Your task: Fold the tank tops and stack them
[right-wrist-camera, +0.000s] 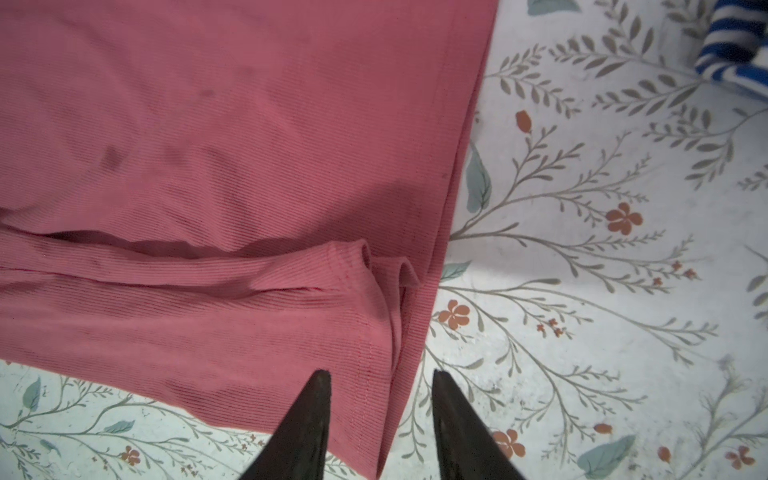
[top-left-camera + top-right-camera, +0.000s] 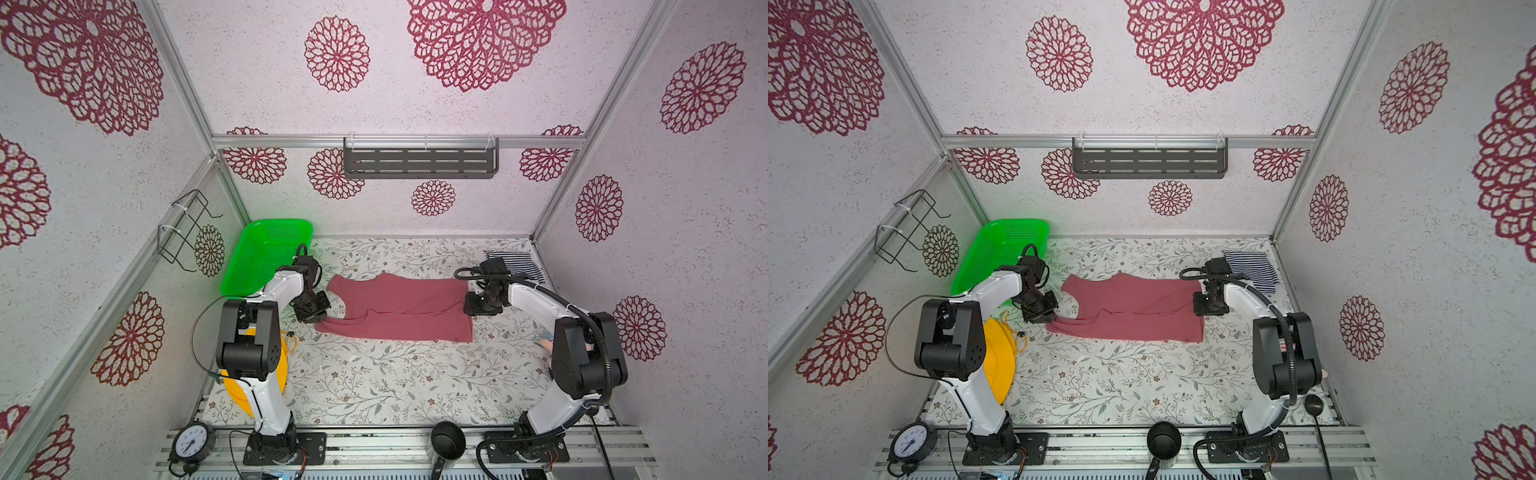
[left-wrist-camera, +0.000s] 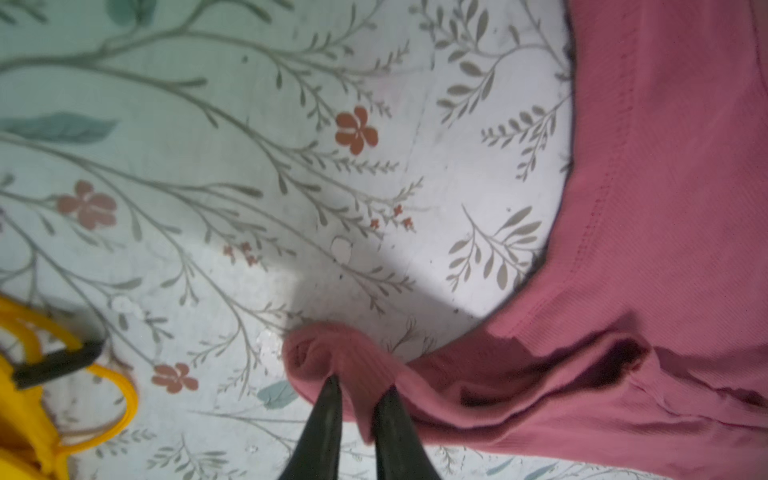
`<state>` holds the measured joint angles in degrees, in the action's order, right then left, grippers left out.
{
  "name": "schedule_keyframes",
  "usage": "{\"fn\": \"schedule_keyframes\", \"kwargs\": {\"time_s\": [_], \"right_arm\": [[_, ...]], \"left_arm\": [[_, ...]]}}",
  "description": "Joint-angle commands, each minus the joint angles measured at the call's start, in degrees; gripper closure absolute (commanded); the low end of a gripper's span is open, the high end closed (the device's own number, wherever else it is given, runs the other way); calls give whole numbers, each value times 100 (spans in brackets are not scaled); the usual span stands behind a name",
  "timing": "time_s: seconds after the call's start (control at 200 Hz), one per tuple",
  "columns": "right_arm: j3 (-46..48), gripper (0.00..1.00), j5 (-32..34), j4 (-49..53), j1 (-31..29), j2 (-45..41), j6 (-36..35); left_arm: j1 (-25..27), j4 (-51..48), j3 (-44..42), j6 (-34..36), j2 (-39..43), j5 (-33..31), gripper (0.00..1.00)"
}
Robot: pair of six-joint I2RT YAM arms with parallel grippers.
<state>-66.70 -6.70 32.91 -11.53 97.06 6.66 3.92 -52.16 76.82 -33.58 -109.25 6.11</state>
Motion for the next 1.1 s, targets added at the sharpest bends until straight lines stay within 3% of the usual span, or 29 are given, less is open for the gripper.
{"fn": "schedule_keyframes", "kwargs": {"time_s": [0.0,0.165,0.255,0.46,0.525,0.656,0.741,0.886,0.996,1.096], "right_arm": [[-1,57,44,-153,-7,-223,11],[-201,56,143,-425,57,-47,-4],[-444,51,193,-525,95,146,-103],[-979,42,88,-757,265,687,-351],[-1159,42,-23,-819,296,864,-414],[-1458,42,-98,-837,307,1099,-544],[-1619,41,-125,-741,316,1196,-627],[-1836,41,-239,-804,336,1477,-656],[-1909,42,-410,-737,347,1567,-561],[-1579,42,-429,-723,347,1264,-521]], "left_arm": [[-107,-241,208,180,-216,-330,70],[-173,-653,449,299,24,-840,42],[-86,-987,870,305,304,-1000,36],[828,-948,2219,225,69,-707,37],[1185,-818,2779,338,-441,-637,37],[1544,-1474,4062,369,-1517,-624,37],[1586,-1391,3953,379,-1568,-753,37],[1572,-418,3695,380,-1493,-520,37],[1657,-999,4290,362,-1949,-627,40],[1622,-518,3101,348,-1162,-1154,39]]}}
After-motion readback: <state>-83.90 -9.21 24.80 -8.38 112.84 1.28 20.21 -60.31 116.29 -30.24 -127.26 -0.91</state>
